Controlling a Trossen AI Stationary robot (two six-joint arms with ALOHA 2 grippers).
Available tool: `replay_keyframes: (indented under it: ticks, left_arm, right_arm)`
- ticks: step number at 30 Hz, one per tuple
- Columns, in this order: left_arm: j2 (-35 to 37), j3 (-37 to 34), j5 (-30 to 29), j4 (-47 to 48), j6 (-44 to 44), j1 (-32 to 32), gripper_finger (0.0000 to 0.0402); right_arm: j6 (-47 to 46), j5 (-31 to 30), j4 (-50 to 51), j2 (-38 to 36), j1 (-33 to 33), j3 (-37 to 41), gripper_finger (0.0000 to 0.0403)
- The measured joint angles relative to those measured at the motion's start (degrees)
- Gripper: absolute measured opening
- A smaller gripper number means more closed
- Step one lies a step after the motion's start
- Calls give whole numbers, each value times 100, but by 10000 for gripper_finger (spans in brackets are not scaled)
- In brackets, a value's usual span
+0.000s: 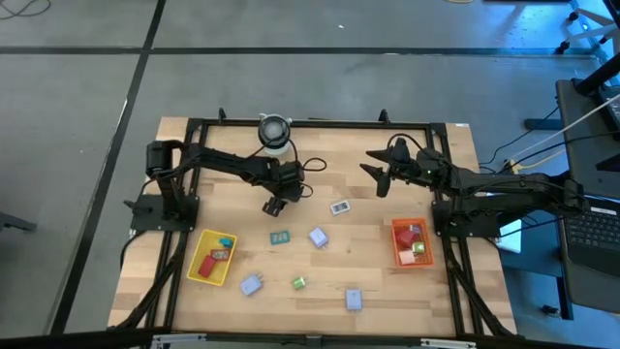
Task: Pick & Place Office items
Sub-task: Put the blue digital timer into the yellow basket
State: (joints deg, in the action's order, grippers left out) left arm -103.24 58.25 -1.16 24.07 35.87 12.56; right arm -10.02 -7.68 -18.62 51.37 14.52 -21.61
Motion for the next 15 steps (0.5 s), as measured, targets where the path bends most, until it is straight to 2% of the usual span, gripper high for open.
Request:
replay_keyframes:
  ticks: [3,15]
  left_arm:
    - [-104,23,176,59,-141,13,269]
    - [-241,16,230,112,-213,2,256]
  right_arm:
    - [0,17,1,0,0,-1,240]
    - [-1,129,21,0,0,-2,240]
